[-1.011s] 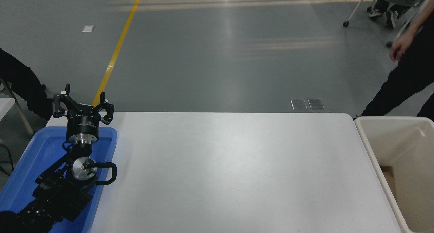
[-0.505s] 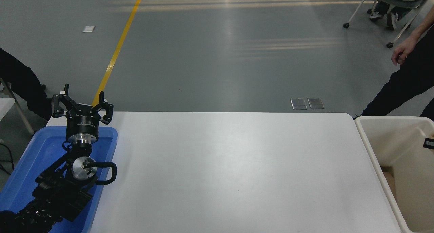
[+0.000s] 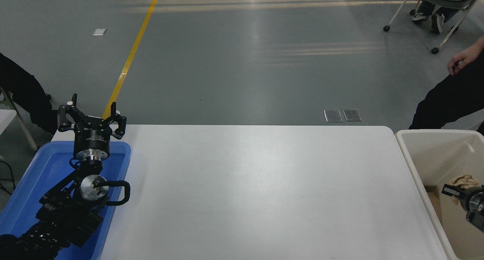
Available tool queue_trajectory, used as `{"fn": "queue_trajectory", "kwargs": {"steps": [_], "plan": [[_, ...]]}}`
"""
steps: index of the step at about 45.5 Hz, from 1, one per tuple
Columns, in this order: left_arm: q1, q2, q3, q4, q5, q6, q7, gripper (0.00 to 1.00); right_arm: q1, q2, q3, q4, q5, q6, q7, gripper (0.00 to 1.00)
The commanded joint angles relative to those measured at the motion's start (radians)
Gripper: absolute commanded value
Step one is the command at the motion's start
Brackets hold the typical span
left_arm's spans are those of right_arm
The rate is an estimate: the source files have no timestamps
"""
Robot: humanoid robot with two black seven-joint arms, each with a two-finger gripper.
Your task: Pick up paper ball place in dustbin
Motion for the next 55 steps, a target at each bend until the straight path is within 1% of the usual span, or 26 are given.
{"fn": "queue_trajectory", "kwargs": {"steps": [1,10,13,16,20,27,30,36,39,42,47,48,49,55], "plan": [[0.000,0.000,0.000,0.000,0.000,0.000,0.000,0.99,-0.016,0.005,0.014,-0.012,-0.004,0.006,-0.003,1.00],[0.000,0.000,0.000,0.000,0.000,0.000,0.000,0.99,0.005,-0.010,-0.001,0.006,-0.019,0.010,-0.001,1.00],[0.000,0.000,0.000,0.000,0.001,-0.002,0.001,0.99,0.072,-0.042,-0.088,0.032,-0.065,0.009,-0.001,1.00],[0.000,0.000,0.000,0.000,0.001,-0.002,0.001,0.99,0.180,-0.088,-0.208,0.128,-0.097,0.009,-0.001,1.00],[0.000,0.000,0.000,-0.001,0.001,-0.002,0.001,0.99,0.336,-0.168,-0.328,0.286,-0.099,0.009,-0.003,1.00],[0.000,0.000,0.000,-0.001,0.003,0.000,0.001,0.99,0.585,-0.180,-0.456,0.489,-0.110,0.021,-0.004,1.00],[-0.002,-0.002,0.000,-0.002,0.003,-0.002,0.001,0.99,0.697,-0.177,-0.509,0.585,-0.110,0.076,-0.003,1.00],[-0.002,-0.002,0.000,-0.002,0.003,-0.002,0.001,0.99,0.930,-0.165,-0.523,0.797,-0.107,0.335,-0.004,1.00],[0.000,0.000,0.000,-0.001,0.003,-0.002,0.001,0.99,1.036,-0.143,-0.521,0.891,-0.095,0.456,-0.004,1.00],[0.000,0.000,0.000,-0.002,0.003,-0.002,0.001,0.99,1.131,-0.108,-0.523,0.974,-0.073,0.533,-0.004,1.00],[0.000,0.000,0.000,-0.001,0.003,0.000,0.001,0.99,1.252,-0.021,-0.530,1.050,0.028,0.593,-0.003,1.00],[0.000,0.000,0.000,0.000,0.003,-0.002,0.001,0.99,1.290,0.023,-0.532,1.066,0.074,0.602,-0.003,1.00],[0.000,0.000,0.000,0.000,0.003,-0.002,0.001,0.99,1.306,0.045,-0.532,1.072,0.094,0.610,-0.003,1.00],[0.000,0.000,0.000,0.000,0.001,0.000,0.001,0.99,1.381,0.175,-0.520,1.080,0.178,0.664,0.000,1.00]]}}
